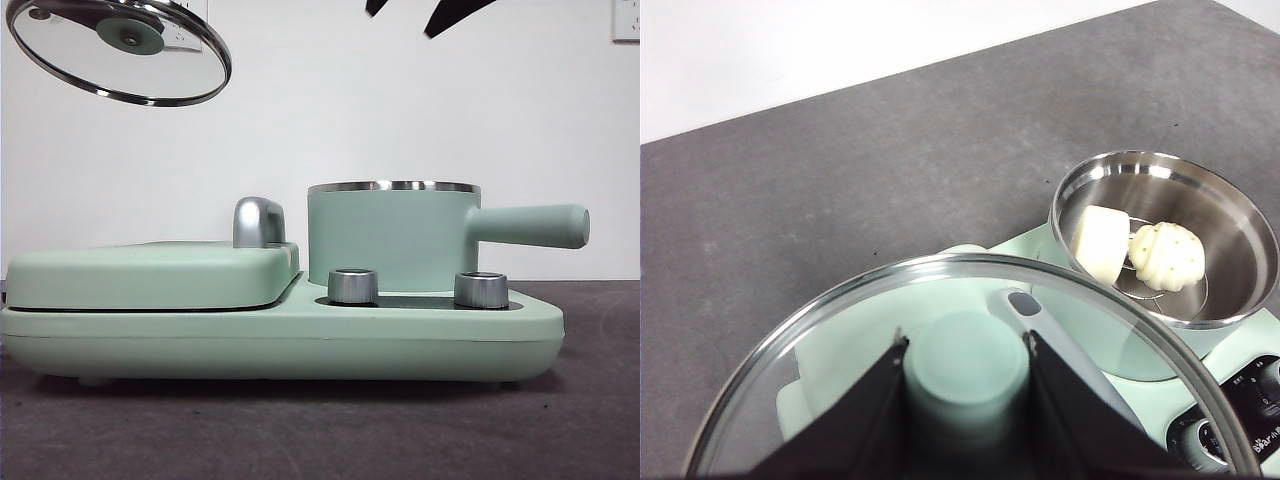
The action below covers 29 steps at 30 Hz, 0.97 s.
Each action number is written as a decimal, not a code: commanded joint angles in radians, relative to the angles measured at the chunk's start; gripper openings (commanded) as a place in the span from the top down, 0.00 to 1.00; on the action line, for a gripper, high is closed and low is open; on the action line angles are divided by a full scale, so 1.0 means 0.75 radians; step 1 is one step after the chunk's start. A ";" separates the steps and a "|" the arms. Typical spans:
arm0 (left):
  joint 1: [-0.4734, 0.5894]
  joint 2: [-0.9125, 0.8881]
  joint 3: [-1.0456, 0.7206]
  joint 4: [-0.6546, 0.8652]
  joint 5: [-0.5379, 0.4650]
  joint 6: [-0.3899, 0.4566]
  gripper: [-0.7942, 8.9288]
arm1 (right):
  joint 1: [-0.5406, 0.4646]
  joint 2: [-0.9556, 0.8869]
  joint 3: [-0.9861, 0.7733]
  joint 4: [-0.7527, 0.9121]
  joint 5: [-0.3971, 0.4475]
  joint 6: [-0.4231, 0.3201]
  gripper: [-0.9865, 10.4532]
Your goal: Put the buns in a small steamer
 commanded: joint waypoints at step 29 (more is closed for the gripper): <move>-0.209 0.194 0.018 0.246 0.017 0.003 0.91 | 0.008 -1.024 -0.965 0.153 0.011 0.111 0.59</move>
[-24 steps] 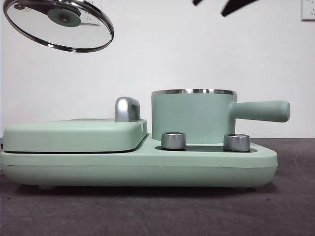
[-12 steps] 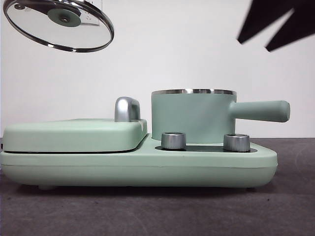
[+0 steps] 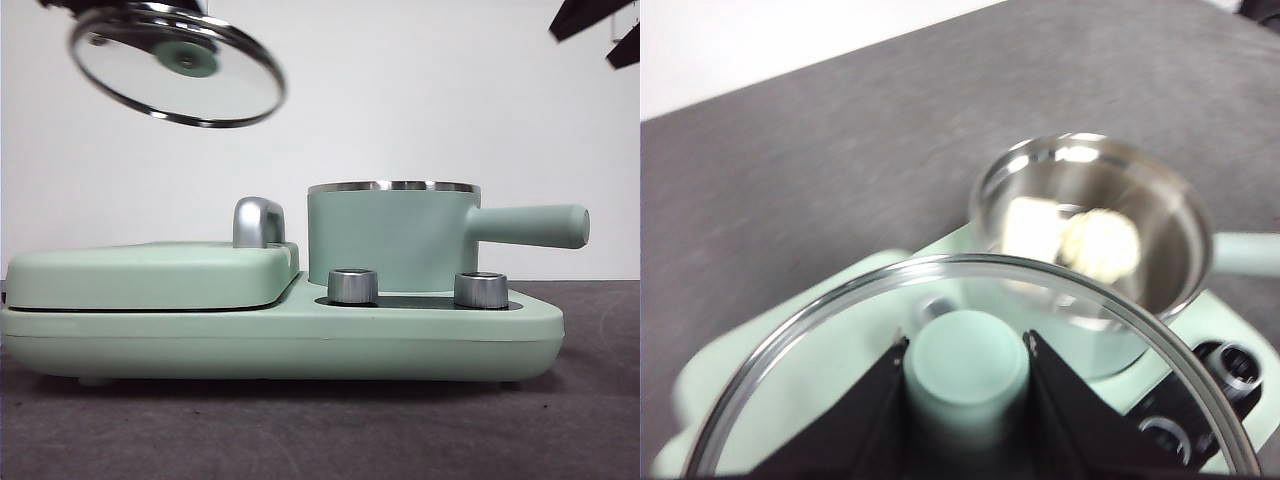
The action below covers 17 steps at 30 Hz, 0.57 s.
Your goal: Put the buns in a small steamer
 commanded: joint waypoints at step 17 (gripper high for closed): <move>-0.229 0.456 0.039 0.750 0.011 0.016 0.91 | 0.008 -0.043 0.005 0.006 0.032 0.049 0.59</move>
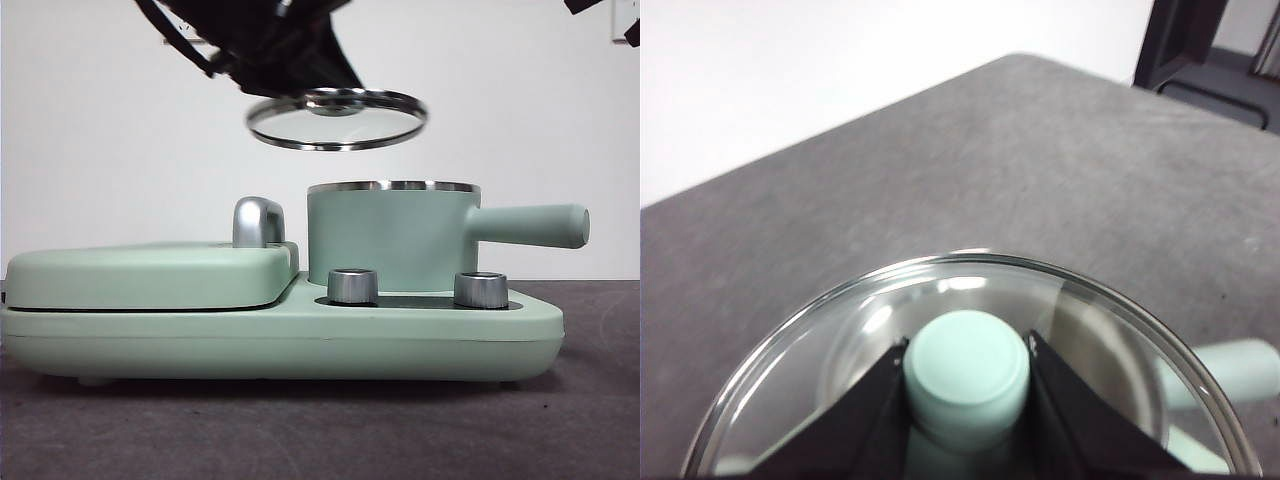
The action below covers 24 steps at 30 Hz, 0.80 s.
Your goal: Put the buns in a small steamer
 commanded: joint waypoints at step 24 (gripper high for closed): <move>-0.068 0.333 0.198 0.236 0.030 0.135 0.91 | 0.008 0.005 0.005 -0.070 0.007 0.015 0.59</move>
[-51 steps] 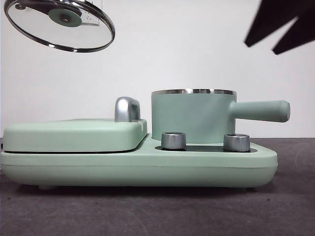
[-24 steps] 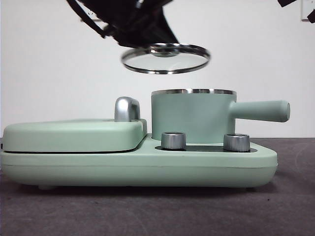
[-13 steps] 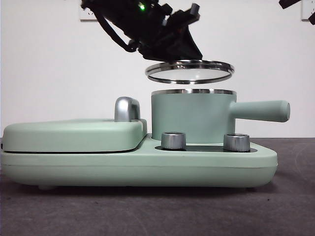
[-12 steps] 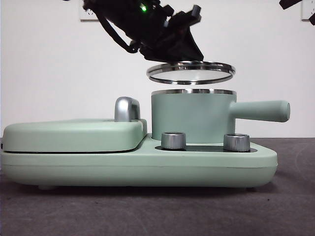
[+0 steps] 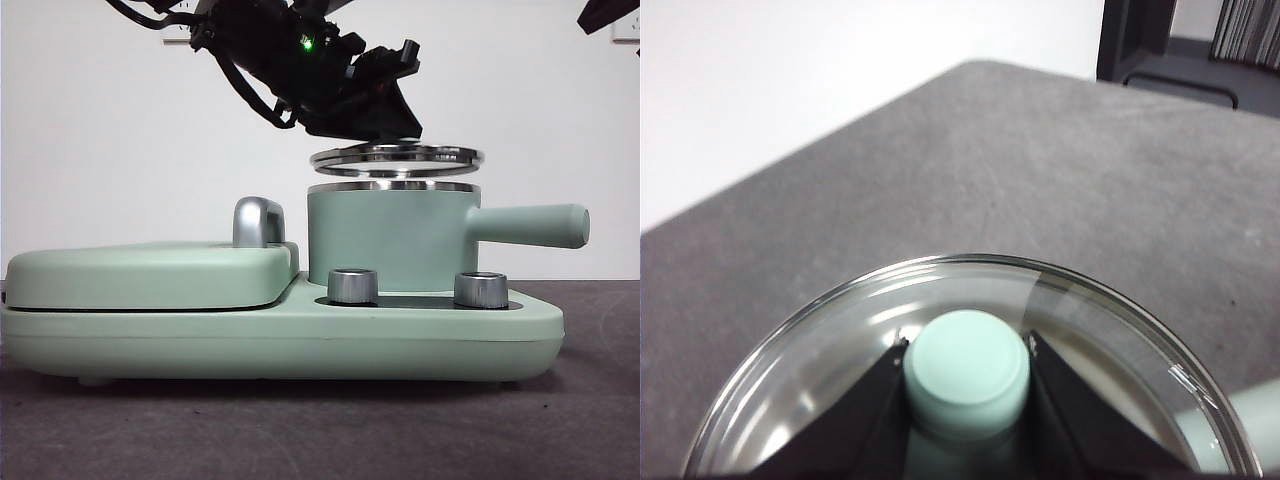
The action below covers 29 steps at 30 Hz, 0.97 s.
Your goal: Put the buns in a small steamer
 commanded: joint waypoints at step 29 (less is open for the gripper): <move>0.012 0.049 0.044 -0.051 -0.001 0.028 0.91 | 0.008 0.005 0.005 0.005 0.036 0.013 0.59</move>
